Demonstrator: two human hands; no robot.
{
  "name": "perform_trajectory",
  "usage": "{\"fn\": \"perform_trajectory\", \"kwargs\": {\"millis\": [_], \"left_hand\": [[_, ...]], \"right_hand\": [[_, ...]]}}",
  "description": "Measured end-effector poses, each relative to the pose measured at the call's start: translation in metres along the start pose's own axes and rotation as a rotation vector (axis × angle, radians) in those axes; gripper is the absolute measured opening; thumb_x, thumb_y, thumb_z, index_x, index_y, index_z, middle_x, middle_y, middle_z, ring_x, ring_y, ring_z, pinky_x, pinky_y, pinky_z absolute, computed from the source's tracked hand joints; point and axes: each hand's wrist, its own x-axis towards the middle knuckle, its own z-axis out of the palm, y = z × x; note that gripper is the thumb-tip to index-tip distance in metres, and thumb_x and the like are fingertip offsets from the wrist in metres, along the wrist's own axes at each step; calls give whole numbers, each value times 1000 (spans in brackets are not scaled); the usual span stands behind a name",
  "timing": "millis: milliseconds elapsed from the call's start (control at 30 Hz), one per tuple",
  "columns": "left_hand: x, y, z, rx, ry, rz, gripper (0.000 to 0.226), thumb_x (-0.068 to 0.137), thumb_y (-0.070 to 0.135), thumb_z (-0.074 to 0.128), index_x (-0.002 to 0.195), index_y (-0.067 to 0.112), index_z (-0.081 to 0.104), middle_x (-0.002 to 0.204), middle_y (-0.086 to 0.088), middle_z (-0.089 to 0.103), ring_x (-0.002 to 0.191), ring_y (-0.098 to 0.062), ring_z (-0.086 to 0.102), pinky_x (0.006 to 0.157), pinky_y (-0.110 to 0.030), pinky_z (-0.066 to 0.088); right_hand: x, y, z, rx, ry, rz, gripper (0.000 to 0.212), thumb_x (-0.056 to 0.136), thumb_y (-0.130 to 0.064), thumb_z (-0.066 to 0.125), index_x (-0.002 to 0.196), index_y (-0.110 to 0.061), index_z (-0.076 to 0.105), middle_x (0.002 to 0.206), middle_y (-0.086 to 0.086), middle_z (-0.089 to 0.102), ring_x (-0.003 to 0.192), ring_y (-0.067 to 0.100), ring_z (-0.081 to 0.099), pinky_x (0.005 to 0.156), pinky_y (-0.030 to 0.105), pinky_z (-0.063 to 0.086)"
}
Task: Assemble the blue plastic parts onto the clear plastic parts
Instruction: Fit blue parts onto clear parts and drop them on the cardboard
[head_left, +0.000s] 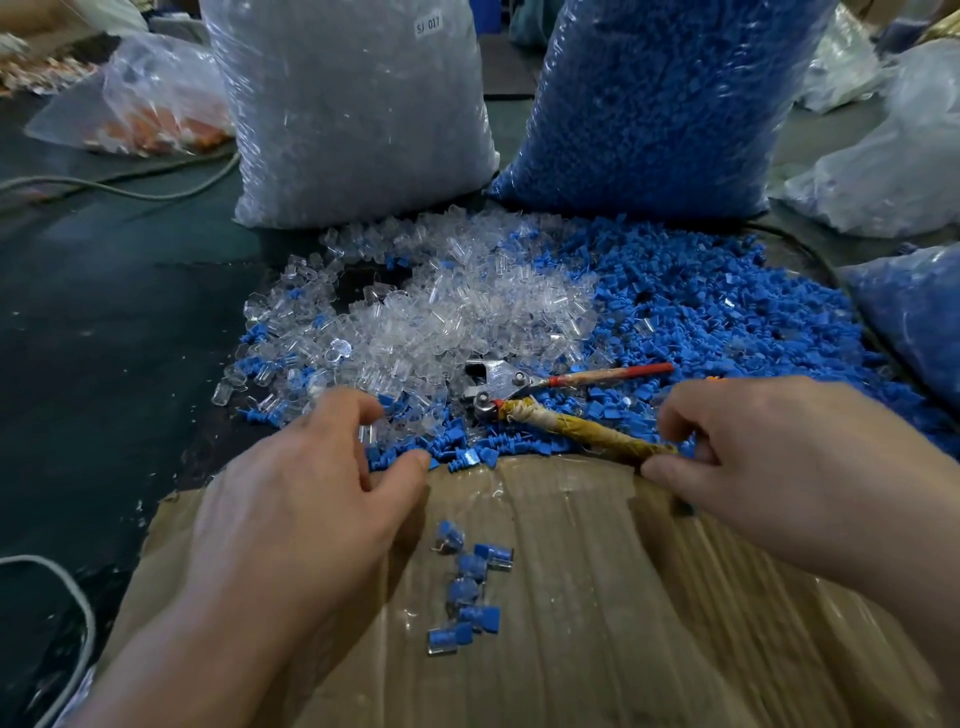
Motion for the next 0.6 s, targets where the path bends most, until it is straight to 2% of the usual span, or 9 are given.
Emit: {"fn": "perform_trajectory", "kwargs": {"millis": [67, 167, 233, 333, 433, 567, 600], "left_hand": [[0, 0, -2, 95, 27, -64, 61, 78, 77, 41, 126, 40, 44, 83, 14, 61, 70, -5, 54, 64, -31, 49], [3, -1, -4, 177, 69, -156, 75, 77, 76, 50, 138, 33, 38, 123, 1, 53, 84, -13, 45, 71, -35, 45], [5, -1, -4, 242, 20, -184, 82, 78, 77, 51, 143, 31, 35, 132, -3, 44, 86, -13, 42, 69, -34, 43], [6, -1, -3, 304, -90, -156, 81, 82, 79, 46, 146, 31, 34, 133, 1, 44, 90, -9, 40, 75, -32, 51], [6, 2, 1, 236, -90, -59, 68, 89, 70, 47, 146, 35, 39, 130, 8, 46, 94, -6, 42, 83, -31, 50], [6, 5, 9, 121, -63, 82, 45, 95, 50, 54, 137, 35, 53, 115, 13, 51, 94, -7, 49, 77, -28, 42], [6, 6, 10, 96, -53, 102, 41, 95, 47, 56, 134, 34, 57, 113, 14, 51, 93, -7, 49, 76, -27, 39]], "right_hand": [[-8, -1, 12, -29, -59, 8, 35, 85, -71, 40, 94, -37, 40, 78, -15, 54, 74, 7, 54, 65, 31, 50], [-17, -2, 32, 8, -51, 38, 42, 79, -77, 31, 95, -38, 28, 81, -14, 54, 75, 11, 56, 66, 33, 51], [-19, -2, 44, 30, 1, 43, 41, 78, -74, 26, 93, -36, 27, 82, -12, 52, 72, 13, 56, 63, 34, 50], [-19, -6, 54, 59, 56, -4, 26, 88, -63, 32, 95, -39, 28, 86, -13, 51, 64, 11, 49, 58, 34, 49], [-12, -11, 58, 72, 68, -75, 10, 97, -43, 41, 96, -37, 32, 85, -12, 46, 69, 14, 52, 61, 36, 51], [10, -24, 56, 64, 66, -179, 18, 98, -27, 45, 88, -34, 32, 77, -12, 36, 63, 12, 41, 52, 32, 34], [15, -28, 55, 74, 67, -213, 18, 98, -27, 45, 86, -32, 33, 77, -11, 37, 64, 14, 42, 52, 32, 35]]}}
